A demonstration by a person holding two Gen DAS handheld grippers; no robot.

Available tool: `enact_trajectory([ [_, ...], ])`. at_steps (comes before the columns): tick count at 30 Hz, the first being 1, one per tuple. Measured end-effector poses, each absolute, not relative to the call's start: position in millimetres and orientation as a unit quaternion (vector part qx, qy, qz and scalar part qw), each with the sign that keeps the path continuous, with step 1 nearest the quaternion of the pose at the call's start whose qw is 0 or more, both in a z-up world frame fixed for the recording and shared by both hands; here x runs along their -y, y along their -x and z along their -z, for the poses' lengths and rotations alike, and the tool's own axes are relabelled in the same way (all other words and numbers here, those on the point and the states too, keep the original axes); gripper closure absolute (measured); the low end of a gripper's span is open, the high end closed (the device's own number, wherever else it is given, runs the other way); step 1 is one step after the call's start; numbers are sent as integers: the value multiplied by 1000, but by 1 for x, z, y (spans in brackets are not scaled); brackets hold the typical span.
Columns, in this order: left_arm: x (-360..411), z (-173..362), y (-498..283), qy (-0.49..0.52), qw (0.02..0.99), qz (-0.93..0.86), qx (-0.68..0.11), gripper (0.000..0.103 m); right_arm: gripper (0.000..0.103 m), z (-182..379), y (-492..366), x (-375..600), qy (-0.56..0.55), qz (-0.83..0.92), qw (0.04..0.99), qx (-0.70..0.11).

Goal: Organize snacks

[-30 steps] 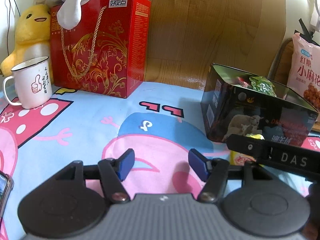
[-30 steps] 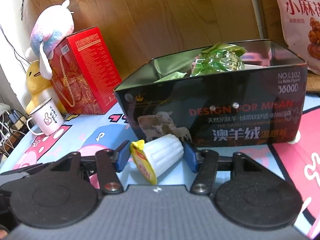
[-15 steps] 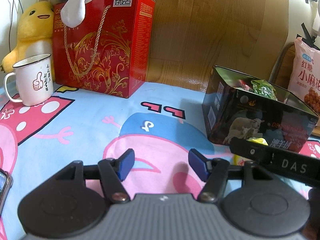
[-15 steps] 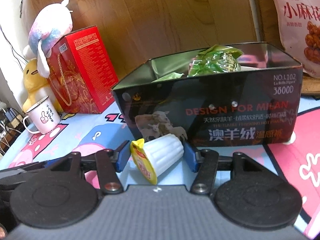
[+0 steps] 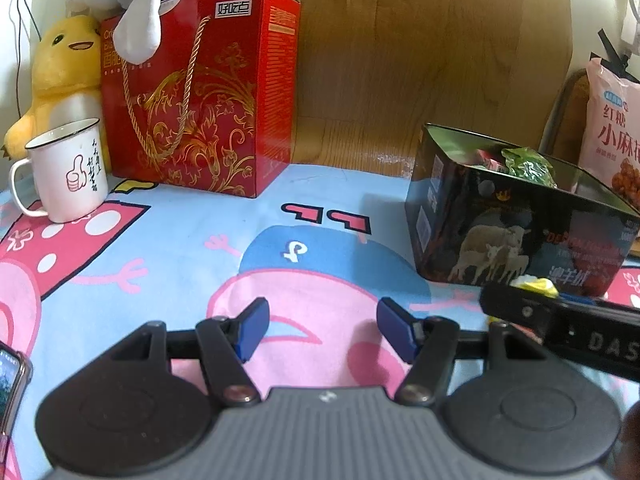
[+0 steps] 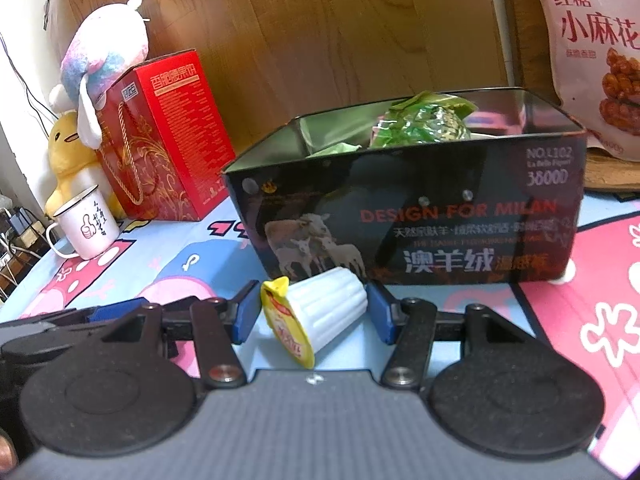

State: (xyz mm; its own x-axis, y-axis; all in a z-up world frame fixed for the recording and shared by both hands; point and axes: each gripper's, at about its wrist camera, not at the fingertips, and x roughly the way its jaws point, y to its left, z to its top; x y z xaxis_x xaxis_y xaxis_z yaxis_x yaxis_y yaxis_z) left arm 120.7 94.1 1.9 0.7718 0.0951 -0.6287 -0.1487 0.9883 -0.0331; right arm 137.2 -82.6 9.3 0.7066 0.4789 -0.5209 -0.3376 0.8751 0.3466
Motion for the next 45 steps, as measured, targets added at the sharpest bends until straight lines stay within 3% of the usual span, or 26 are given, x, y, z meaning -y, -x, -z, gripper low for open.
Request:
enact_trajectory([
  [20, -87, -3, -121, 7, 940, -56, -337, 40, 44, -8, -79, 139, -112, -219, 922, -299],
  [31, -77, -4, -114, -13, 947, -22, -321, 41, 44, -8, -6, 167, -47, -301, 912, -276],
  [45, -41, -15, -47, 18, 947, 45, -316, 36, 44, 0, 57, 193, -10, -355, 900, -252],
])
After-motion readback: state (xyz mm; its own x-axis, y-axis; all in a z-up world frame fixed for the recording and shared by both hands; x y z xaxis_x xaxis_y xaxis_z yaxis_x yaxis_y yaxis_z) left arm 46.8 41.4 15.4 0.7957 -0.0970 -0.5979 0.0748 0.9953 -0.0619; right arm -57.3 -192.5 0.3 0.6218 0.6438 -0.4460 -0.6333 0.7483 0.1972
